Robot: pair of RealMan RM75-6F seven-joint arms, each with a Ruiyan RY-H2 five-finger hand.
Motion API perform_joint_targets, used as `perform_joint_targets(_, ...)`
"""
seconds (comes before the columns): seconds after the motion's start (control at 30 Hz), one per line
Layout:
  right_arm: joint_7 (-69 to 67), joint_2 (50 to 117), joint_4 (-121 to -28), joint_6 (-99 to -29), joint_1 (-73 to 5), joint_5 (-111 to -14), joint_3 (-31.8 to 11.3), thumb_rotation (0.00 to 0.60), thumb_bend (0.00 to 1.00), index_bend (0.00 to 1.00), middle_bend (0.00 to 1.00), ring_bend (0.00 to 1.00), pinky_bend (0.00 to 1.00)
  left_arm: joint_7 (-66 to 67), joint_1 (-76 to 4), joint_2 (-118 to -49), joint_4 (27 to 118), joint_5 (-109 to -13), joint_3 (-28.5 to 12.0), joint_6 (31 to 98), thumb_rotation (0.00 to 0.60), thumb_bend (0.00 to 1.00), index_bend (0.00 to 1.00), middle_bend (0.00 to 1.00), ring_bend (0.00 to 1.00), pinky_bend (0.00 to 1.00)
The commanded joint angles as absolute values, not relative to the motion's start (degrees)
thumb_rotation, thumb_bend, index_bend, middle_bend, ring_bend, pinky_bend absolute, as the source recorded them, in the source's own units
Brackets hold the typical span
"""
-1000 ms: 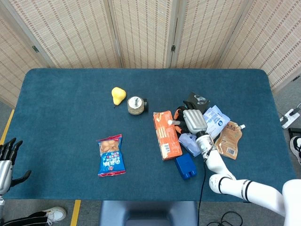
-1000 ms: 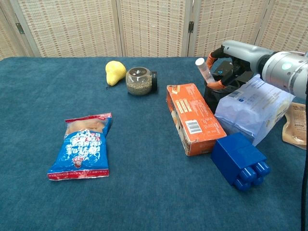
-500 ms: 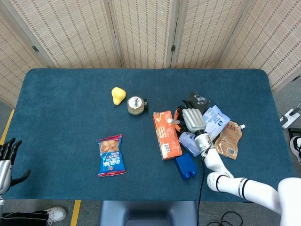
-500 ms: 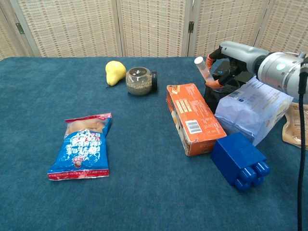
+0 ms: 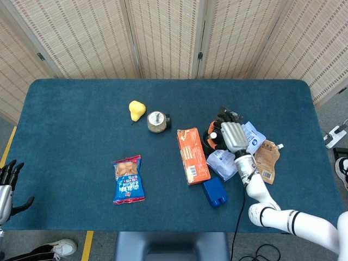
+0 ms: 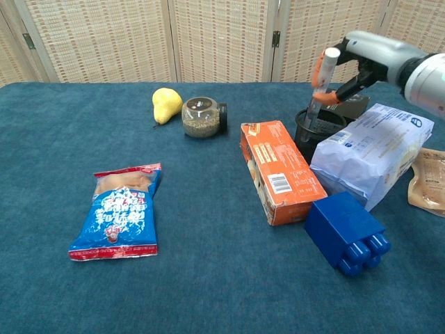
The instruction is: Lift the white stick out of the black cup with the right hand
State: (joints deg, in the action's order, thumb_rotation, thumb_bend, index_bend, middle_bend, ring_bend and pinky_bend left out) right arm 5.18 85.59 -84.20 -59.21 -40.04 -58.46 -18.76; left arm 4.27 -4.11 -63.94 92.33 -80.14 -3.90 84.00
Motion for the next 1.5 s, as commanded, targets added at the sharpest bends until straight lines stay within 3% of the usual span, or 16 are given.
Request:
perform_joint_targets(0.03, -6.76, 80.47, -89.09, -62.13, -34.96, -61.75, -20.68, 0.600, 0.39, 0.68, 0.45, 0.16, 0.06, 4.58, -4.30, -63.89, 92.75, -80.51, -3.94, 84.05, 0.600, 0.26, 0.11, 0.04, 0.00, 0.05)
perform_joint_targets(0.33, -34.71, 71.91, -93.92, -54.95, -28.93, -63.06, -24.04, 0.600, 0.39, 0.69, 0.47, 0.19, 0.07, 5.91, -4.91, -63.72, 94.47, -81.38, -4.10, 84.18, 0.600, 0.26, 0.11, 0.04, 0.00, 0.05)
perform_joint_targets(0.47, -40.14, 69.50, -93.75, -52.50, -28.11, -65.49, -23.89, 0.600, 0.39, 0.69, 0.48, 0.20, 0.07, 6.37, -5.08, -63.56, 95.07, -81.69, -4.14, 84.30, 0.600, 0.26, 0.11, 0.04, 0.00, 0.05)
perform_joint_targets(0.6, -38.41, 68.06, -93.03, -52.86, -28.18, -67.25, -23.29, 0.600, 0.39, 0.69, 0.48, 0.20, 0.08, 6.63, -5.13, -63.39, 95.44, -81.62, -4.17, 84.31, 0.600, 0.26, 0.11, 0.04, 0.00, 0.05)
perform_joint_targets(0.87, -14.97, 69.21, -90.79, -62.52, -28.72, -69.28, -20.49, 0.600, 0.39, 0.69, 0.48, 0.22, 0.12, 6.51, -5.03, -63.28, 95.51, -81.39, -3.99, 84.21, 0.600, 0.26, 0.11, 0.04, 0.00, 0.05)
perform_joint_targets(0.97, -12.13, 70.18, -91.81, -64.04, -28.67, -68.29, -20.31, 0.600, 0.39, 0.69, 0.48, 0.23, 0.13, 6.39, -5.06, -63.34, 95.45, -81.46, -3.96, 84.19, 0.600, 0.26, 0.11, 0.04, 0.00, 0.05)
perform_joint_targets(1.37, -49.60, 65.14, -99.52, -53.62, -24.93, -67.70, -23.83, 0.600, 0.39, 0.69, 0.49, 0.24, 0.15, 6.24, -5.32, -63.54, 95.19, -81.55, -3.96, 83.98, 0.600, 0.26, 0.11, 0.04, 0.00, 0.05)
perform_joint_targets(1.5, -56.09, 63.44, -99.33, -51.70, -24.03, -69.04, -23.86, 0.600, 0.39, 0.69, 0.49, 0.24, 0.15, 6.46, -5.48, -63.55, 95.39, -81.76, -3.97, 83.96, 0.600, 0.26, 0.11, 0.04, 0.00, 0.05)
